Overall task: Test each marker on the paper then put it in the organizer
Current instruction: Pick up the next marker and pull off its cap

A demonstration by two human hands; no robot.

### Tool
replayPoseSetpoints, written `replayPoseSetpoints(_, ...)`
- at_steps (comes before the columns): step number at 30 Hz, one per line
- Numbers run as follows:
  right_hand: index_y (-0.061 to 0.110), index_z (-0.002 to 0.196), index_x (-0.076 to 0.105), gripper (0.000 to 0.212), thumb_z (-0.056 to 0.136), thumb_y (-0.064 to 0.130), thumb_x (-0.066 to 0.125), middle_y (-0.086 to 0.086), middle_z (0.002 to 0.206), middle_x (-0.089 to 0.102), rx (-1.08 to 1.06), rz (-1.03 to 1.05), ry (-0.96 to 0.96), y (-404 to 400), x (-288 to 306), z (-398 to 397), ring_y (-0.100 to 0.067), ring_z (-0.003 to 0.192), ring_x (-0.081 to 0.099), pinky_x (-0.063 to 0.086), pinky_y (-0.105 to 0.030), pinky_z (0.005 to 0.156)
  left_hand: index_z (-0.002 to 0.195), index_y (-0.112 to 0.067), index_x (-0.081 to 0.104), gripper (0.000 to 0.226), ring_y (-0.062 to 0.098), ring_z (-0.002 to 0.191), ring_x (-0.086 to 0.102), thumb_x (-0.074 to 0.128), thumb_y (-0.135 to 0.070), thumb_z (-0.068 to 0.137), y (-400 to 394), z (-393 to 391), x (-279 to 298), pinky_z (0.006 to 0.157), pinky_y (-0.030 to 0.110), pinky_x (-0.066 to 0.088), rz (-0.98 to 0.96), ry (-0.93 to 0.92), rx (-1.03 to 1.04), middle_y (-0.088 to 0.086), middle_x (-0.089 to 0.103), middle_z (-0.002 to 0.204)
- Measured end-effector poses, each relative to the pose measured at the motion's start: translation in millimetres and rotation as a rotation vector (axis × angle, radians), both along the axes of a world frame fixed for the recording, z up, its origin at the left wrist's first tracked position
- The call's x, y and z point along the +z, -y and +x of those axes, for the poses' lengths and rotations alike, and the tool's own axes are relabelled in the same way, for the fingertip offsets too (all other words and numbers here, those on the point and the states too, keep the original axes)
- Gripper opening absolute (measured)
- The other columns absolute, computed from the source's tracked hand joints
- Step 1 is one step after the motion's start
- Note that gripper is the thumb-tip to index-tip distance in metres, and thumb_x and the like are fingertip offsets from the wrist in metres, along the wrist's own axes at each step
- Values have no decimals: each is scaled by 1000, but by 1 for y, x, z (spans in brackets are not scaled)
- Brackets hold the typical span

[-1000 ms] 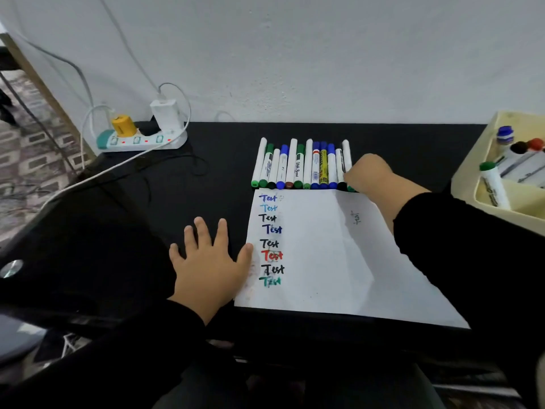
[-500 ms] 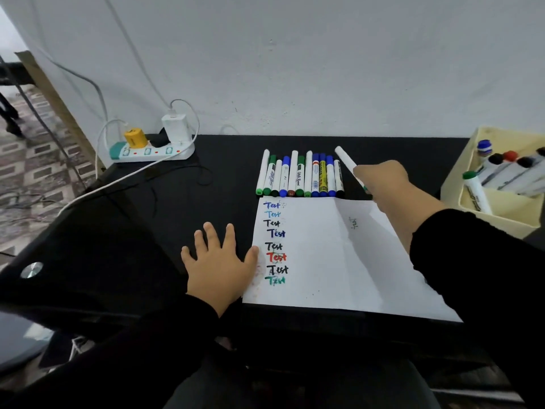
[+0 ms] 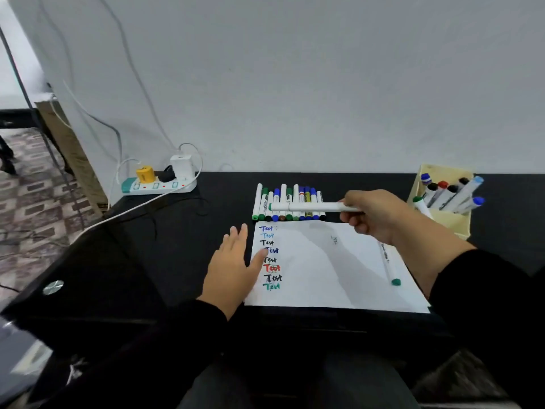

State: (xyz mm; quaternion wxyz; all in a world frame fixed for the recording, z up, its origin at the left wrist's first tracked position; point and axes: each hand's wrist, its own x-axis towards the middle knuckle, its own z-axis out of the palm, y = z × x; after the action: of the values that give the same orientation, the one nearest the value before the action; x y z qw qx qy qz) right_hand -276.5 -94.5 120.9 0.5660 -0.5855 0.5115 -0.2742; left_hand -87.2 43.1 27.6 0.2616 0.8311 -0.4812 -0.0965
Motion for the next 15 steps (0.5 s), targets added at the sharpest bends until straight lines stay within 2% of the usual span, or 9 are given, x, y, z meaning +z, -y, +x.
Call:
replayPoseSetpoints(3,3,82,60,15,87,9,47,-10,59,54,60,25,30,-8,6,-3,-14,49,39,29,-21,41,149,-31,12,72,10,140,23,52,-46,91,-1,-10,22,111,31,27,-226,-125,-123,-11,18,155)
replayPoseSetpoints(8,3,82,58,14,86,8,45,-10,56,53,90,64,57,-16,11,-1,-14,45,37,28,-17,36,148,-32,21,70,6,120,50,61,-33,89,2,-10,43,97,29,44,-336,-224,-122,-7,41,142)
replayPoseSetpoints(10,2,84,58,14,86,8,45,-10,55,52,109,63,50,-19,13,-1,-13,45,35,26,-18,37,146,-34,25,66,0,106,55,61,-31,90,-2,-8,49,88,21,46,-375,-235,-125,-13,47,135)
replayPoseSetpoints(12,1,84,58,14,86,8,46,-9,52,51,136,62,40,-20,13,-1,-13,45,34,25,-19,37,144,-32,31,59,-7,86,55,59,-28,91,-6,-8,54,74,10,40,-378,-201,-131,-16,51,119)
replayPoseSetpoints(15,2,83,60,18,88,9,44,-7,52,49,142,98,109,-22,13,1,-11,42,33,24,-18,35,134,-25,50,43,0,74,49,57,-30,92,-9,-6,58,65,10,35,-307,-83,-144,-11,54,98)
